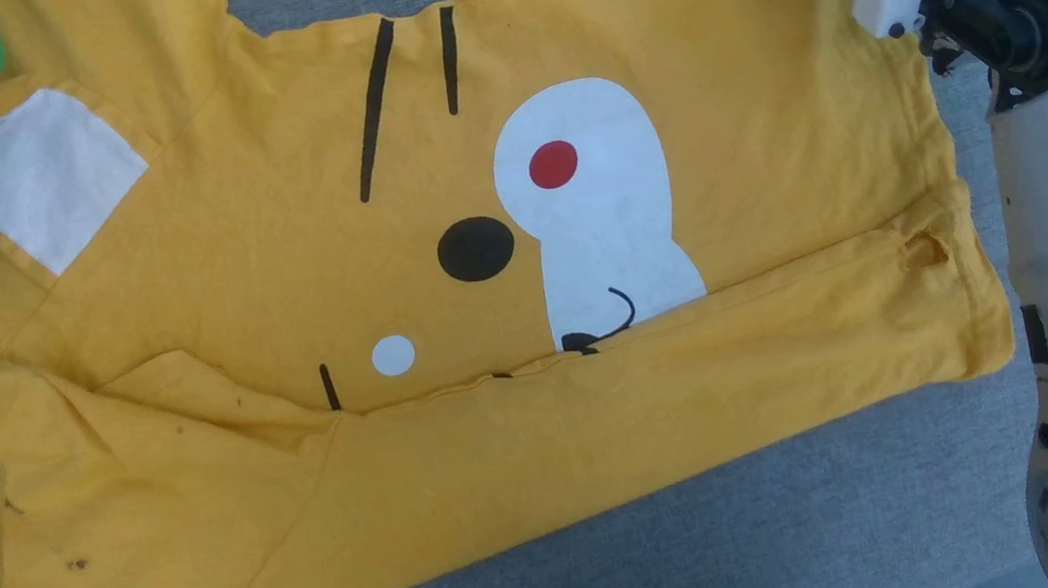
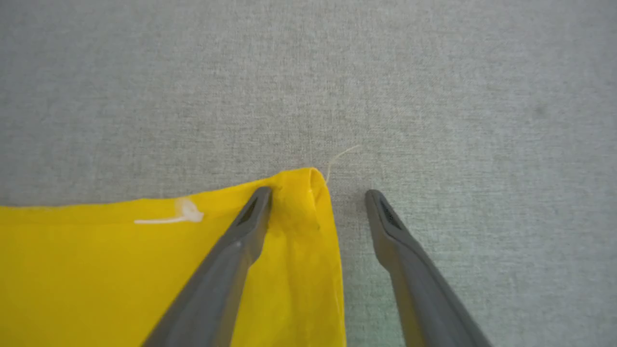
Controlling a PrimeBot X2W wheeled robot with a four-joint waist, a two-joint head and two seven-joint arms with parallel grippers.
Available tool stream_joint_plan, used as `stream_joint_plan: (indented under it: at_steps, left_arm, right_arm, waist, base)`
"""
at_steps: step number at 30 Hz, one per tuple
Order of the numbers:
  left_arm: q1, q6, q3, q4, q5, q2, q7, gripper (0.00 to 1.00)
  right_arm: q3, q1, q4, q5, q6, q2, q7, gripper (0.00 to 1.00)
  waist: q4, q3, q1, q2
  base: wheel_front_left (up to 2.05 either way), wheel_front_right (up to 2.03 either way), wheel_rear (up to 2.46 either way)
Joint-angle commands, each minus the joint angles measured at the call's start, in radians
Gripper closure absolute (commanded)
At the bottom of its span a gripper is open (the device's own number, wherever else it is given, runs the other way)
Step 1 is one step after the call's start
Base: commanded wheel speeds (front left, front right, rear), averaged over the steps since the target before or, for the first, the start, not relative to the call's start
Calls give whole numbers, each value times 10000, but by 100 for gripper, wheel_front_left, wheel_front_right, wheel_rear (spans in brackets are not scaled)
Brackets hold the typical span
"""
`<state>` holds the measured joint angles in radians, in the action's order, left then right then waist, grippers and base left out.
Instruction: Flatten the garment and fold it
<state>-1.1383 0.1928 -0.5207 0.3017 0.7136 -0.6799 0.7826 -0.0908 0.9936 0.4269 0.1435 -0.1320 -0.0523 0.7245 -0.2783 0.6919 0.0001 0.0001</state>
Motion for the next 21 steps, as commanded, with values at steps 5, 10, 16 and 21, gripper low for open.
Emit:
stream_joint_plan:
  at_steps: [5, 10, 16, 21]
  left_arm:
    - [143, -167, -175, 339, 46, 135, -78, 100]
    - [75, -311, -206, 333, -297, 200, -1076, 100]
    - [481, -586, -35, 11, -703, 415, -3612, 100]
    - [1630, -733, 173, -735, -408, 709, -5208, 100]
  right_arm:
    - [137, 422, 537, -561, 13, 19, 1215, 100]
    - [97, 341, 59, -798, 13, 19, 390, 100]
    - [330, -704, -658, -633, 13, 19, -1862, 100]
    - [280, -2056, -1312, -449, 13, 20, -3741, 100]
  waist:
    - [111, 52, -1, -1]
    - [268, -61, -1, -1]
    - [674, -622, -1, -1]
    - [1149, -1385, -1, -1]
  base:
    - [0, 0, 0]
    - [0, 0, 0]
    - [0, 0, 0]
    - [0, 0, 0]
